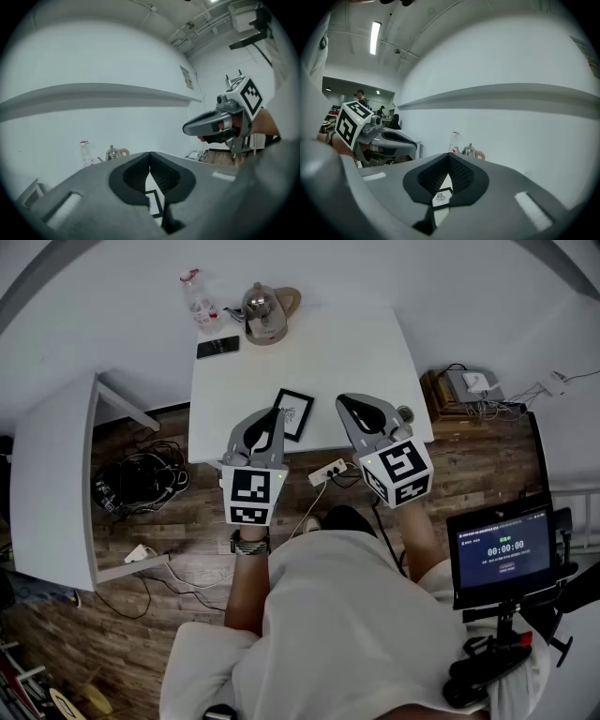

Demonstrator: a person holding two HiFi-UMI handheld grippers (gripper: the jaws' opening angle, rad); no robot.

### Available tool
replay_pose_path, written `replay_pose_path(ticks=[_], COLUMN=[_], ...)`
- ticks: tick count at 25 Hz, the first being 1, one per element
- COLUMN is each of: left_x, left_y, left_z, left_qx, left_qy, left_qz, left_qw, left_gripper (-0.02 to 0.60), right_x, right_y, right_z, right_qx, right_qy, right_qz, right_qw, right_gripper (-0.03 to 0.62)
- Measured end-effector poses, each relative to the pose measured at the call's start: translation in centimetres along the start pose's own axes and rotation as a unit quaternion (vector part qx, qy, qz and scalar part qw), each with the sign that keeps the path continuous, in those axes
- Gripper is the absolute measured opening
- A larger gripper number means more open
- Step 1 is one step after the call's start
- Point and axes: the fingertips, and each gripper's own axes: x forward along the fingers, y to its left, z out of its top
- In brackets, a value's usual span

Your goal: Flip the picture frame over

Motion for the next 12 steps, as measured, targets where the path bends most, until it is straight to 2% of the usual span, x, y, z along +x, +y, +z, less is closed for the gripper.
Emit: replay_pose_path(ticks=[4, 12], left_x=[-0.1, -0.5], left_y=[-0.1, -0.7], left_z=[0.2, 1.4], left_qx=[-0.002, 0.003], left_qy=[-0.002, -0.014], left_qz=[-0.003, -0.01], left_qw=[1.0, 0.9998], left_gripper=[0.005, 0.005], right_x=[-0.3, -1.3], right_y=[0.1, -0.4], right_z=[0.8, 1.8], right_qx=[0.015, 0.024], right_qy=[-0.023, -0.043], right_qz=[0.007, -0.01], right_qw=[1.0, 0.999], right_gripper=[0.002, 0.003])
